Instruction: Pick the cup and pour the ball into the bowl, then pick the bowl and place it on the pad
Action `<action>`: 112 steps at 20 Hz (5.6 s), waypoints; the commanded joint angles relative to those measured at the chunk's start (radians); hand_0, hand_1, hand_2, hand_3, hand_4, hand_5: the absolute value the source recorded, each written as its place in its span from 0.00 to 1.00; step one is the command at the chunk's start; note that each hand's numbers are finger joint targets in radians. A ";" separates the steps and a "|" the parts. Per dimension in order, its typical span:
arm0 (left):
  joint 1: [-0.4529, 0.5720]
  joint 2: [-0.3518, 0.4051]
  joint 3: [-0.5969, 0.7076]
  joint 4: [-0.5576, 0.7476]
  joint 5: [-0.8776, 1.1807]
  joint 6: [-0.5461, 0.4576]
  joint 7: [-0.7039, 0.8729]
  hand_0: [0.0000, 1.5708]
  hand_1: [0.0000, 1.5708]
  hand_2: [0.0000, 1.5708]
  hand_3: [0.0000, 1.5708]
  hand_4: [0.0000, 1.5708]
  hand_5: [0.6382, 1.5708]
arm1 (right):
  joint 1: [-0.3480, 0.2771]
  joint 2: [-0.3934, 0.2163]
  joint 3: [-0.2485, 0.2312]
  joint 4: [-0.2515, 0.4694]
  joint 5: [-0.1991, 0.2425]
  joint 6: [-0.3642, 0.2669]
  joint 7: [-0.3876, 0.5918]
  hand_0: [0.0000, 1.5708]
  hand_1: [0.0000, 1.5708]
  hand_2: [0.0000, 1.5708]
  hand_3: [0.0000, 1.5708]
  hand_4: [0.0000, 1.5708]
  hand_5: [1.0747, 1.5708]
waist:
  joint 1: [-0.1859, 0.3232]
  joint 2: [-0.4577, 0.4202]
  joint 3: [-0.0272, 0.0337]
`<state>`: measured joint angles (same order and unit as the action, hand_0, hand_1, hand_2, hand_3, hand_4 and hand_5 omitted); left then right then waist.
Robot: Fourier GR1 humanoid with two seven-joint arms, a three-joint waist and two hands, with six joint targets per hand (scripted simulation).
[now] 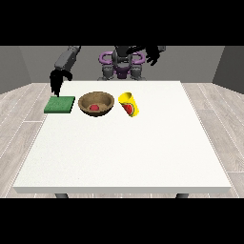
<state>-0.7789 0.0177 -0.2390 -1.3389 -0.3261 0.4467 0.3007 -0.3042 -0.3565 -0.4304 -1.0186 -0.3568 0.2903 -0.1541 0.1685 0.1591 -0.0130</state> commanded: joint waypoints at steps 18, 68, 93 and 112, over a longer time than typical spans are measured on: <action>0.001 0.560 0.632 0.073 0.780 -0.769 -0.116 0.00 0.00 0.00 0.00 0.17 0.93 | -0.114 0.103 0.006 0.136 0.021 -0.127 -0.146 0.00 0.00 0.00 0.00 0.00 1.00 | 0.074 0.160 0.0131; 0.209 0.754 0.819 0.320 0.768 -0.863 -0.389 0.00 0.00 0.00 0.00 0.45 0.99 | -0.322 -0.206 0.077 0.276 0.125 -0.230 0.157 1.00 1.00 1.00 1.00 0.63 1.00 | -0.112 0.157 0.0129; 0.282 0.797 0.902 0.096 0.944 -0.830 -0.265 0.00 0.00 0.00 0.00 0.43 0.99 | -0.332 -0.376 0.017 0.629 0.182 -0.065 -0.191 1.00 1.00 1.00 0.59 0.64 0.98 | -0.094 0.298 0.0141; 0.287 0.698 0.788 0.020 1.024 -0.785 -0.111 0.00 0.00 0.00 0.00 0.63 1.00 | -0.348 -0.459 0.026 0.716 0.187 -0.100 0.111 0.00 0.00 0.00 0.00 0.00 0.80 | -0.108 0.037 0.0155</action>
<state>-0.4914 0.8151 0.6161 -1.2257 0.6624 -0.3879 0.1223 -0.6457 -0.7955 -0.4223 -0.3230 -0.1891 0.1998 -0.1014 0.0716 0.2849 0.0017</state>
